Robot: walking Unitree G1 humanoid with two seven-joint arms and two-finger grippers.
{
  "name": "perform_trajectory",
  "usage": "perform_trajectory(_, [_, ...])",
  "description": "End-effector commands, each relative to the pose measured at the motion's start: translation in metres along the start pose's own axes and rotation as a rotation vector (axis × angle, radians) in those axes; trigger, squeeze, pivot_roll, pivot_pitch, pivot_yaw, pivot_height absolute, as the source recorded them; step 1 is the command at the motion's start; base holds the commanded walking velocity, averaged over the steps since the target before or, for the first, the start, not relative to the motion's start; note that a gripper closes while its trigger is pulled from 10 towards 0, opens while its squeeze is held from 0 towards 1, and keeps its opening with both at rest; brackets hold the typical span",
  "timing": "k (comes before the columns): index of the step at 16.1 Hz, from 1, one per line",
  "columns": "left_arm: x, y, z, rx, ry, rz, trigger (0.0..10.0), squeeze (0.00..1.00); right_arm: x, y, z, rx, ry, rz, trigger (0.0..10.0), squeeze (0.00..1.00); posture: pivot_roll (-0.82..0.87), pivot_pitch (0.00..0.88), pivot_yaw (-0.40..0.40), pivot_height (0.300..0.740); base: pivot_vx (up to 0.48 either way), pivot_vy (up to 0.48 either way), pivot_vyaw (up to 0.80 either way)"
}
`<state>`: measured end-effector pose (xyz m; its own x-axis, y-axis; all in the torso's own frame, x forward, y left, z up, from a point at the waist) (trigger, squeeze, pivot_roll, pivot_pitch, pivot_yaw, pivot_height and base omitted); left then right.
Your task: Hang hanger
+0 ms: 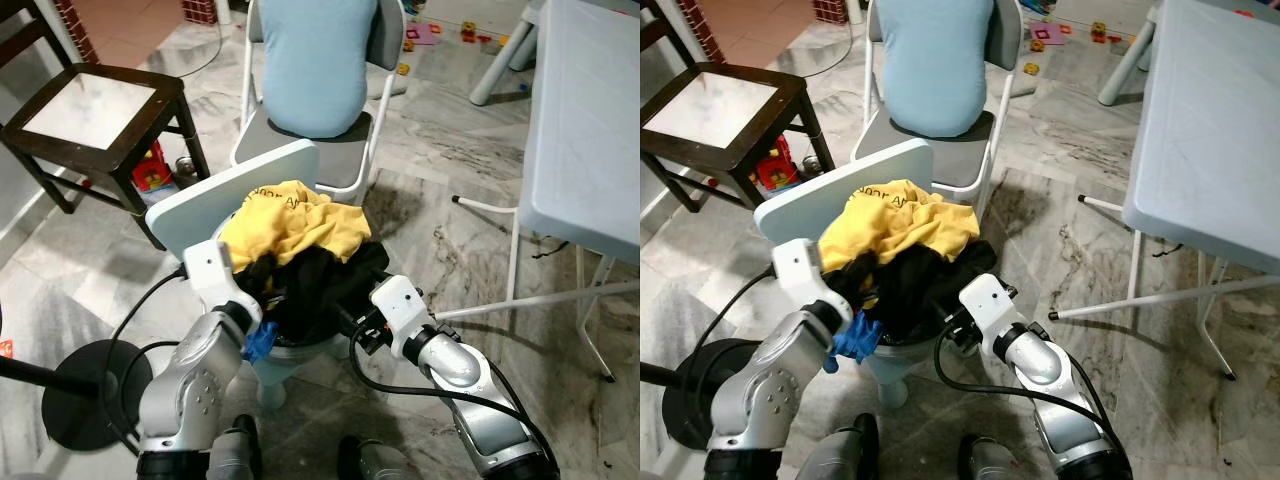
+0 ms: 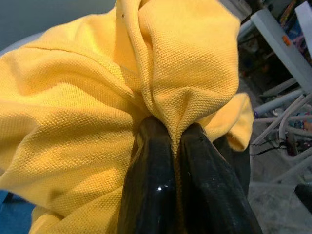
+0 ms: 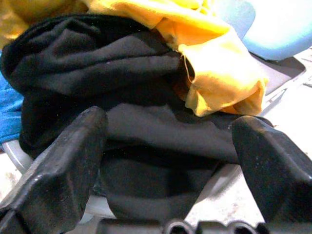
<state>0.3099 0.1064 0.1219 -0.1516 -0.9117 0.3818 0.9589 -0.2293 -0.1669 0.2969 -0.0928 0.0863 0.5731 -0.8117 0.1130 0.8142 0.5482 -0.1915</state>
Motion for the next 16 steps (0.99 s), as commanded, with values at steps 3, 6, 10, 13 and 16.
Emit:
perform_trajectory(3, [0.049, 0.016, 0.074, 0.301, -0.052, -0.157, 0.0, 0.00, 0.001, -0.004, -0.012, -0.040, -0.006, -0.026, 10.0, 0.00, 0.00, 0.217, -0.072, 0.740, 0.000, 0.000, 0.00])
perform_trajectory(6, [0.079, 0.012, 0.106, 0.382, -0.019, -0.287, 0.0, 0.00, 0.016, -0.001, -0.008, -0.017, 0.032, -0.134, 10.0, 0.00, 0.01, 0.199, -0.056, 0.740, 0.000, 0.000, 0.00])
perform_trajectory(10, [0.087, 0.007, 0.092, 0.359, 0.057, -0.352, 0.0, 0.00, 0.053, -0.012, 0.012, 0.127, 0.212, -0.321, 10.0, 0.00, 0.02, 0.166, -0.020, 0.740, 0.000, 0.000, 0.00])
perform_trajectory(13, [0.057, 0.003, 0.072, 0.301, 0.113, -0.260, 0.0, 0.00, 0.070, -0.027, 0.007, 0.138, 0.271, -0.371, 10.0, 0.00, 0.05, 0.136, 0.000, 0.740, 0.000, 0.000, 0.00])
perform_trajectory(16, [0.028, -0.004, 0.050, 0.241, 0.200, -0.170, 0.0, 0.00, 0.074, -0.032, -0.002, 0.121, 0.290, -0.397, 10.0, 0.00, 0.07, 0.119, 0.014, 0.740, 0.000, 0.000, 0.00])
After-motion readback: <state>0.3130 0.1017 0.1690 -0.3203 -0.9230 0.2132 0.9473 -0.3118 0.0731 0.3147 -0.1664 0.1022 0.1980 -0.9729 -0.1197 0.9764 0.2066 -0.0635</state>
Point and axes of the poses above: a point about 5 cm out from each wrist's last joint towards the gripper, its own y axis pointing out of the wrist towards the gripper, its own z axis along the axis of the wrist's last joint, x = y × z, the point moved 2 cm from there along y, pointing out of the wrist towards the gripper, and after that the axes turned 9 degrees about y, right-handed, at the moved point
